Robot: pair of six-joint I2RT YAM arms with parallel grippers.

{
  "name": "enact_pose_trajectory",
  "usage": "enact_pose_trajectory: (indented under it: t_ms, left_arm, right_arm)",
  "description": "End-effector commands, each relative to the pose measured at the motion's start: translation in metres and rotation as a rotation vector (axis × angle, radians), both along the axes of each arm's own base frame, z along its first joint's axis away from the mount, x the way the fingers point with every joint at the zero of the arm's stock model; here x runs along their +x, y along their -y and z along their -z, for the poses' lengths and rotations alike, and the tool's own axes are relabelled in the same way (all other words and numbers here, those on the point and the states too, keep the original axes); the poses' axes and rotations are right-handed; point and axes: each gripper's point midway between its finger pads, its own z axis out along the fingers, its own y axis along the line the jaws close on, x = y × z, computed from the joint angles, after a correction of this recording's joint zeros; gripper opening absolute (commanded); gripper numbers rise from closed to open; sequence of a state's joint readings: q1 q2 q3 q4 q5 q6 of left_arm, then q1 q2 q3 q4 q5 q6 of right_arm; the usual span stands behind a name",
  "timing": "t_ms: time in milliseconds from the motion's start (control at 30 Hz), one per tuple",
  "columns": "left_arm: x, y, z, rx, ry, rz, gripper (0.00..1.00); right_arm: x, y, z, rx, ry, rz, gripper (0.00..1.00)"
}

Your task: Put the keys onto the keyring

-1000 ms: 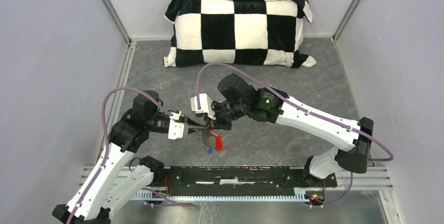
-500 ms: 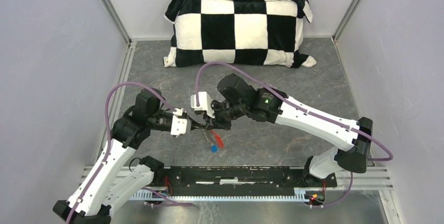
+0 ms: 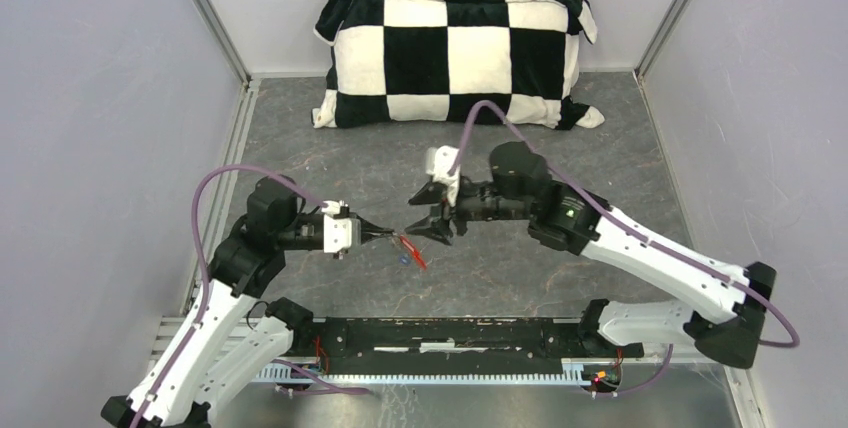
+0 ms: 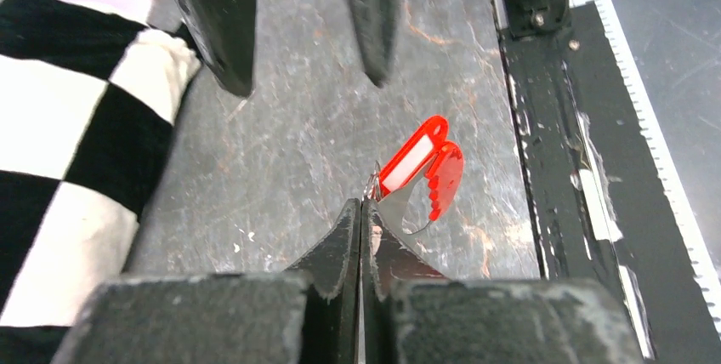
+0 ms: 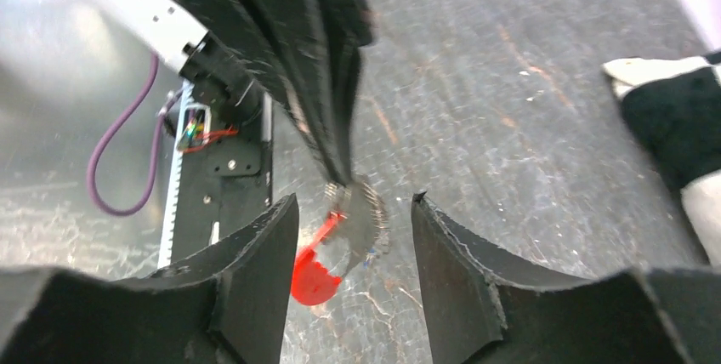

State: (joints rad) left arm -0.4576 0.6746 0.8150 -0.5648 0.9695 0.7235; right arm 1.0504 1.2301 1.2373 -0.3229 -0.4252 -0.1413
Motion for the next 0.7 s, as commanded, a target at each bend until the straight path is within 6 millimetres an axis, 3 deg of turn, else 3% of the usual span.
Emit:
enact_pose_trajectory:
  t_ms: [0, 167, 333, 467, 600, 667]
  left_arm:
    - [0.001, 0.007, -0.040, -0.153, 0.057, -0.019, 0.02]
    - [0.010, 0.007, -0.056, -0.207, 0.064, -0.067, 0.02]
    - [0.006, 0.009, -0.059, -0.228, 0.034, -0.056, 0.02]
    - [0.000, 0.009, -0.058, -0.219, 0.048, -0.028, 0.02]
    - [-0.005, 0.008, -0.058, -0.222, 0.057, -0.014, 0.02]
    - [-0.008, 0.008, -0.059, -0.224, 0.060, -0.001, 0.02]
  right_arm:
    - [0.012, 0.013, -0.031, 0.208, -0.087, 0.057, 0.59]
    - [0.003, 0.019, -0.026, 0.231, -0.151, 0.014, 0.63]
    - [-0.005, 0.014, -0.027, 0.251, -0.190, -0.042, 0.63]
    - [0.000, 0.010, -0.029, 0.265, -0.200, -0.038, 0.57]
    - [0.009, 0.011, -0.027, 0.269, -0.221, -0.020, 0.45]
    - [0.008, 0.009, -0.022, 0.262, -0.239, -0.033, 0.44]
